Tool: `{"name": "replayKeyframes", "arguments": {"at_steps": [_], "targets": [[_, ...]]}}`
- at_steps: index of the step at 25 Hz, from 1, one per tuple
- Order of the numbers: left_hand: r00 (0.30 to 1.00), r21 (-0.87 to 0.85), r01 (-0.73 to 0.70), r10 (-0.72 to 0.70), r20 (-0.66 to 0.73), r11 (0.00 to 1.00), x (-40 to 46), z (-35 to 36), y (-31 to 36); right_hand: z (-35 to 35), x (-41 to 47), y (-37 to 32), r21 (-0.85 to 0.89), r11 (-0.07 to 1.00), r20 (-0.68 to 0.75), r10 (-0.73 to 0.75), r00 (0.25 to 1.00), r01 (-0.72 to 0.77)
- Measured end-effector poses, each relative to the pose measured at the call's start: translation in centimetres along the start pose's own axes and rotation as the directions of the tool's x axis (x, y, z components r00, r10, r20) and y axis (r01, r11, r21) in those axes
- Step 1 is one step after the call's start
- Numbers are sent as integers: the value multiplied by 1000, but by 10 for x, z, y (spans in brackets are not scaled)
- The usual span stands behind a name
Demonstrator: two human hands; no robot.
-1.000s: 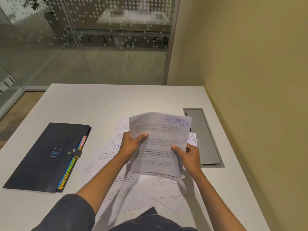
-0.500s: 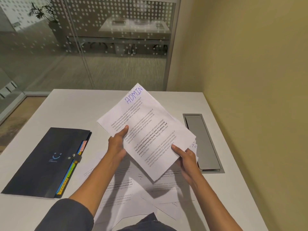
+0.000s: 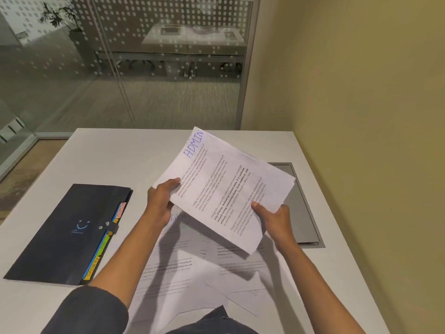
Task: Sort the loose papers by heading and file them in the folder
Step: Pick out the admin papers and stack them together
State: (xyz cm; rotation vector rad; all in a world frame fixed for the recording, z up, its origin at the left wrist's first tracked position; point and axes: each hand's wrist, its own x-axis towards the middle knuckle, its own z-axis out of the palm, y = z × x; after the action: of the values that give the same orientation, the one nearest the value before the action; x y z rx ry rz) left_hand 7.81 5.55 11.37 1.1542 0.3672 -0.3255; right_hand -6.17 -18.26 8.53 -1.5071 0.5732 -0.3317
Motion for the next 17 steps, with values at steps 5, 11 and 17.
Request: {"name": "replayKeyframes", "arguments": {"at_steps": [5, 11, 17], "targets": [[993, 360, -104, 74, 95, 927, 6, 0, 2, -15, 13, 0, -177, 983, -26, -53, 998, 48], [988, 509, -40, -44, 150, 860, 16, -7, -18, -11, 12, 9, -180, 983, -53, -39, 998, 29], [944, 638, -32, -187, 273, 770, 17, -7, -29, 0, 18, 33, -86, 995, -114, 47, 992, -57]]}}
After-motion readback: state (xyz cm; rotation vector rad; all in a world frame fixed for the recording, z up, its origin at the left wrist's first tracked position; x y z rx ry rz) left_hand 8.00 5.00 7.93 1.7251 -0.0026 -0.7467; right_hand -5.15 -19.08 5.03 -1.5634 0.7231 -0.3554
